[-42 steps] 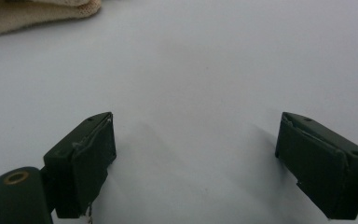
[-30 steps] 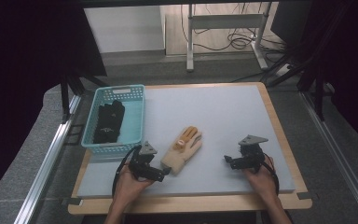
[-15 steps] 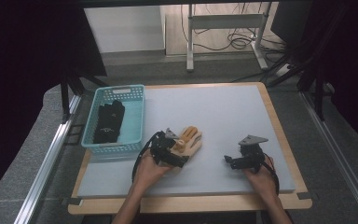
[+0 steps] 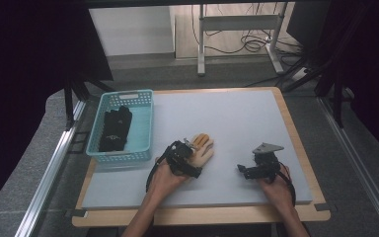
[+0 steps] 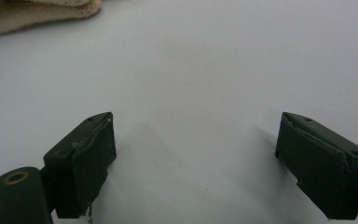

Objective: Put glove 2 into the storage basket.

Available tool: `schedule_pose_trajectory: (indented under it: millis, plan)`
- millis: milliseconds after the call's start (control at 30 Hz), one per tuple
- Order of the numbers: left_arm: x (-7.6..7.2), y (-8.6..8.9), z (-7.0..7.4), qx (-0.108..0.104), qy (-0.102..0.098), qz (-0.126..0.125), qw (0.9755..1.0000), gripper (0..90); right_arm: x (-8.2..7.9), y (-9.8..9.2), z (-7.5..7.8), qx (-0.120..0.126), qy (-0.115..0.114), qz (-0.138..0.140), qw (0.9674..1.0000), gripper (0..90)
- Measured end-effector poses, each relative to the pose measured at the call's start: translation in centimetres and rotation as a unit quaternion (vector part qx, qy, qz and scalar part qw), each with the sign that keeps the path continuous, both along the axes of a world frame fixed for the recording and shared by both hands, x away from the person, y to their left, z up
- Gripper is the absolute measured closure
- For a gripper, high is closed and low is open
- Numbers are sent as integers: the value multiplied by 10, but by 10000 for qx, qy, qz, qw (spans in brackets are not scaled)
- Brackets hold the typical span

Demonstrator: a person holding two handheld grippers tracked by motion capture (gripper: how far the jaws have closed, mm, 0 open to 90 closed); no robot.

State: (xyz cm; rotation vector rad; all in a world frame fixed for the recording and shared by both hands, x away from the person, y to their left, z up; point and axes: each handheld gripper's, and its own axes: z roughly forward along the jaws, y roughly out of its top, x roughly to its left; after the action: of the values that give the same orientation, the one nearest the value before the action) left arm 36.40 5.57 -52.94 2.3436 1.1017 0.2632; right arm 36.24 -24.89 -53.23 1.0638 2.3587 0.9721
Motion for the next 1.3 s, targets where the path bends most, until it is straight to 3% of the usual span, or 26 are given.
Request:
schedule_pose_trajectory:
  millis: [167, 400, 567, 833, 1167, 1300]
  plan:
    - [-4, 1, 4, -17, -80, -32, 10000, 179, 0, 0, 0, -1, -2, 0, 10000, 117]
    - [-2, 12, 7, -138, -115, 117, 9998, 401, 0, 0, 0, 7, -6, -2, 10000, 117]
    - [-1, 16, 9, -213, -63, 136, 9997, 502, 0, 0, 0, 6, -6, -3, 10000, 117]
    - [0, 19, 18, -298, -158, 149, 9993, 523, 0, 0, 0, 8, -7, -3, 10000, 117]
    - [7, 30, 46, -494, -243, 275, 9981, 518, 0, 0, 0, 0, 1, -4, 10000, 117]
    - [10, 36, 58, -473, -323, 345, 9978, 516, 0, 0, 0, 1, 0, 0, 10000, 117]
